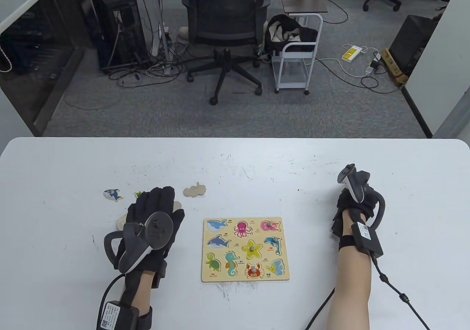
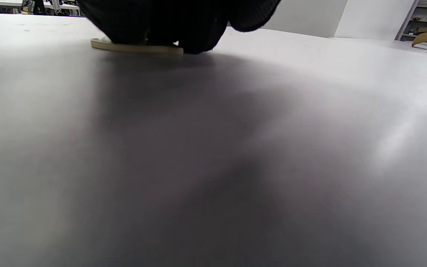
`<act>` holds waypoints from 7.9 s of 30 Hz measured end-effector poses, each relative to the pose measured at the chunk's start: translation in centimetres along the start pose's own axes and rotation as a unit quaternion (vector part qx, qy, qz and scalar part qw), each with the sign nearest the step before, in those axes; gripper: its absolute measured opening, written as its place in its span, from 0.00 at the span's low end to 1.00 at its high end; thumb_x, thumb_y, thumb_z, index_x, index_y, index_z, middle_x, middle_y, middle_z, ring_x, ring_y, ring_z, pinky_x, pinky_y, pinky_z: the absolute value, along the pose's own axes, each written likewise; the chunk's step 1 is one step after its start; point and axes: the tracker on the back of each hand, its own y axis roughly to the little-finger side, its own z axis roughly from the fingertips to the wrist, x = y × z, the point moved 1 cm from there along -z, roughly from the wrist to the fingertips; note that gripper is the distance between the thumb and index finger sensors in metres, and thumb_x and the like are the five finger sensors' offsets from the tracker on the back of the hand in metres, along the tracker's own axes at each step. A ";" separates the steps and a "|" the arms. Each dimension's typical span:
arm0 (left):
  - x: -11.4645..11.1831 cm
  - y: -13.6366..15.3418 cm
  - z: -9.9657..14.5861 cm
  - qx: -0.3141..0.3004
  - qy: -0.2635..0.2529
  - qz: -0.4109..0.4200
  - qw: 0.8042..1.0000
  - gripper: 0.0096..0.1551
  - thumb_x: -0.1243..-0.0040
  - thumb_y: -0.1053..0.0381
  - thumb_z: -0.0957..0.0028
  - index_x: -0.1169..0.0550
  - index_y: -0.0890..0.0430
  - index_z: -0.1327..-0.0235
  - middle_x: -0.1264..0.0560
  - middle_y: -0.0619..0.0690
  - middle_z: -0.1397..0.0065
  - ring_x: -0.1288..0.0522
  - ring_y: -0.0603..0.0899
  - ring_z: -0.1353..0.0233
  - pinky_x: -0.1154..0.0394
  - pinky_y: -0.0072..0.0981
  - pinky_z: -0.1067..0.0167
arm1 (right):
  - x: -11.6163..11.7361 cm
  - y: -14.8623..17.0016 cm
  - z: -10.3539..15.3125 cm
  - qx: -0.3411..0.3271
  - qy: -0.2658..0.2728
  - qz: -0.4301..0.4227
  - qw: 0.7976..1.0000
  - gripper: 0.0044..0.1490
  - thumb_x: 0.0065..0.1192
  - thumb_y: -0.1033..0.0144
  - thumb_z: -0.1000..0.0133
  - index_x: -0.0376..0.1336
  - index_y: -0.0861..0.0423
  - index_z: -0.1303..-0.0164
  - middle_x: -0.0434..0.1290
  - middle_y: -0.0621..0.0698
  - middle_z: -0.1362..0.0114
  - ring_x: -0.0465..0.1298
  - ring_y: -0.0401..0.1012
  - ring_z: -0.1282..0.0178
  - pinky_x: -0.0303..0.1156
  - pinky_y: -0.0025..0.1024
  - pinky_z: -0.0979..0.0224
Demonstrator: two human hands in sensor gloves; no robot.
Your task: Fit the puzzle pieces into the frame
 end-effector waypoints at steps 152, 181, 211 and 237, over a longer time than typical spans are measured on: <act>0.2 -2.8 0.7 -0.080 0.006 0.060 0.995 0.46 0.50 0.28 0.42 0.42 0.45 0.12 0.38 0.52 0.09 0.39 0.64 0.13 0.40 0.63 0.19 | 0.8 0.4 29.2 -0.443 0.110 0.066 0.887 0.27 0.74 0.55 0.52 0.70 0.37 0.41 0.78 0.39 0.34 0.77 0.42 0.32 0.67 0.48 0.22; -0.3 -3.5 0.7 -0.089 0.032 0.040 0.995 0.45 0.50 0.28 0.42 0.41 0.44 0.13 0.36 0.52 0.10 0.37 0.63 0.13 0.39 0.62 0.19 | 5.2 -0.2 29.3 -0.439 0.102 0.138 0.882 0.27 0.74 0.52 0.53 0.70 0.37 0.42 0.78 0.38 0.36 0.78 0.40 0.34 0.68 0.47 0.23; -0.7 -3.8 0.5 -0.090 0.046 0.032 0.994 0.45 0.50 0.28 0.42 0.41 0.44 0.13 0.36 0.52 0.10 0.37 0.63 0.13 0.38 0.62 0.20 | 4.2 -0.5 29.1 -0.440 0.051 0.150 0.884 0.29 0.65 0.45 0.50 0.68 0.36 0.37 0.76 0.39 0.31 0.76 0.42 0.30 0.67 0.48 0.22; -1.1 -4.2 0.5 -0.083 0.049 0.013 0.995 0.45 0.49 0.28 0.42 0.41 0.44 0.13 0.36 0.52 0.10 0.36 0.63 0.14 0.39 0.60 0.19 | -6.9 2.5 25.2 -0.432 0.035 -0.128 0.892 0.43 0.63 0.45 0.48 0.53 0.37 0.21 0.56 0.45 0.12 0.56 0.51 0.11 0.48 0.56 0.12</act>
